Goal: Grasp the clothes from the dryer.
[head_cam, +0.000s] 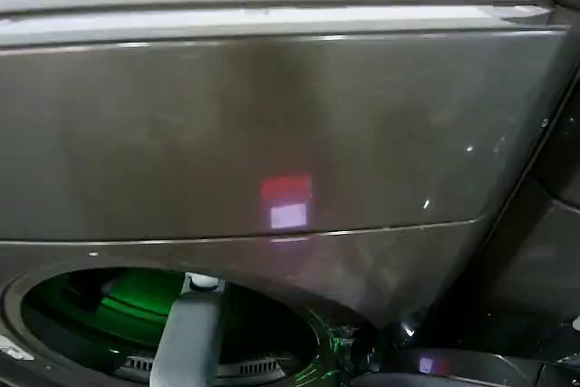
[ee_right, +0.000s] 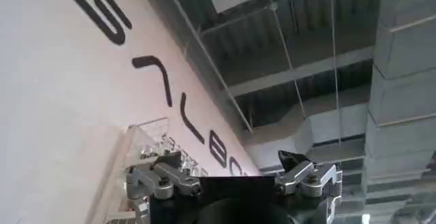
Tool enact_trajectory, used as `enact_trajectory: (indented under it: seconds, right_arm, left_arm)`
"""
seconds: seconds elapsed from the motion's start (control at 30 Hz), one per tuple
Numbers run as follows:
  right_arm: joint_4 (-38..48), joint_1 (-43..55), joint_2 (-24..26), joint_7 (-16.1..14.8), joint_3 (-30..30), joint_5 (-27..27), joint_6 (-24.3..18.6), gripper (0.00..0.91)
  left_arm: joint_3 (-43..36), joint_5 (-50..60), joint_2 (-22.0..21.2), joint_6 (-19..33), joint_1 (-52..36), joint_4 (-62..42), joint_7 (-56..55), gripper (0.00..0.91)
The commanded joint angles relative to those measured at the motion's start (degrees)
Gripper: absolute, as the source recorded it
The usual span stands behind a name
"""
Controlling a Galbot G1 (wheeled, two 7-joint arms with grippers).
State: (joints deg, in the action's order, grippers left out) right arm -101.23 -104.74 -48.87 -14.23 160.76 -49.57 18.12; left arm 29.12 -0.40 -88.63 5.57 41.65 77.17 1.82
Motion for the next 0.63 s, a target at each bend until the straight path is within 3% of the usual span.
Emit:
enact_trajectory:
  seconds: [0.03,0.63]
  right_arm:
    - [-0.5,0.5,0.0,-0.6,-0.1,0.2,0.3,0.907]
    - [-0.9,1.1,0.0,-1.5,-0.8,0.3,0.5,0.907]
  left_arm:
    - [0.2,-0.3,-0.3,0.6,1.3,1.4,-0.8,0.000]
    - [0.5,-2.6,-0.1,-0.8,0.9,2.1,-0.3,0.000]
